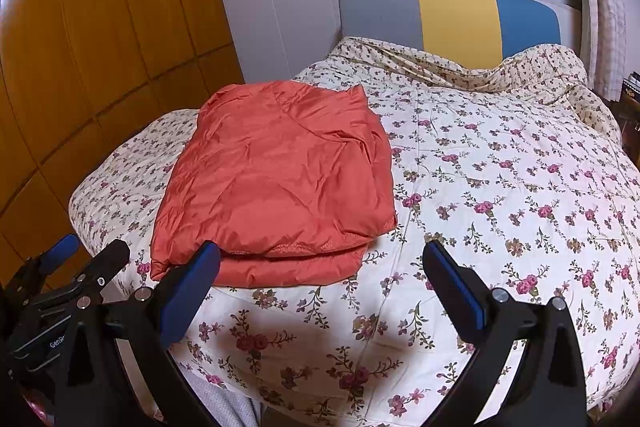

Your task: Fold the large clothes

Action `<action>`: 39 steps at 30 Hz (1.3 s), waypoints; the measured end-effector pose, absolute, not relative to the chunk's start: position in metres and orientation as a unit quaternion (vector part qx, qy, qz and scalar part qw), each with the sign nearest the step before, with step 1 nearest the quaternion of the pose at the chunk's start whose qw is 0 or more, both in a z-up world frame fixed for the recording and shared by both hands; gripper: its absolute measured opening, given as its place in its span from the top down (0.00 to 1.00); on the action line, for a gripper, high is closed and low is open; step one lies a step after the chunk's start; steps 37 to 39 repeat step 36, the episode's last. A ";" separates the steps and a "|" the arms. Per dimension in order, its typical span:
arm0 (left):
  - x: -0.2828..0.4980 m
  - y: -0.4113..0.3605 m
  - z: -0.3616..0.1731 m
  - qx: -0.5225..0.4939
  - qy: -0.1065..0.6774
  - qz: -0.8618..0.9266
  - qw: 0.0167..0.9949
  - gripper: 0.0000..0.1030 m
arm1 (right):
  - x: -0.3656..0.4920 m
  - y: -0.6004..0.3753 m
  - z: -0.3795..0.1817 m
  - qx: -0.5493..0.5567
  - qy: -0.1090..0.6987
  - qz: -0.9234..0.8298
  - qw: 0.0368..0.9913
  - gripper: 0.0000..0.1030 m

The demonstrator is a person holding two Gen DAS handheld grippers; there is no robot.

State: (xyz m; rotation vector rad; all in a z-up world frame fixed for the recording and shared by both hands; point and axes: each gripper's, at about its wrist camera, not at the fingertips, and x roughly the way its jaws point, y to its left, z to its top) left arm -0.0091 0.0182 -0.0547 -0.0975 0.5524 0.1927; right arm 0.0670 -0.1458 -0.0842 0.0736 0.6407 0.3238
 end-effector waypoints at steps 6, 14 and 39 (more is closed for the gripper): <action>-0.009 0.016 -0.056 -0.052 0.276 0.086 0.956 0.03 | 0.068 -0.145 -0.085 0.036 0.316 0.158 0.935 0.02; -0.006 0.017 -0.058 -0.061 0.283 0.079 0.954 0.03 | 0.070 -0.144 -0.086 0.037 0.318 0.158 0.934 0.02; 0.007 0.014 -0.066 -0.060 0.304 0.068 0.948 0.03 | 0.083 -0.147 -0.099 0.049 0.333 0.150 0.930 0.02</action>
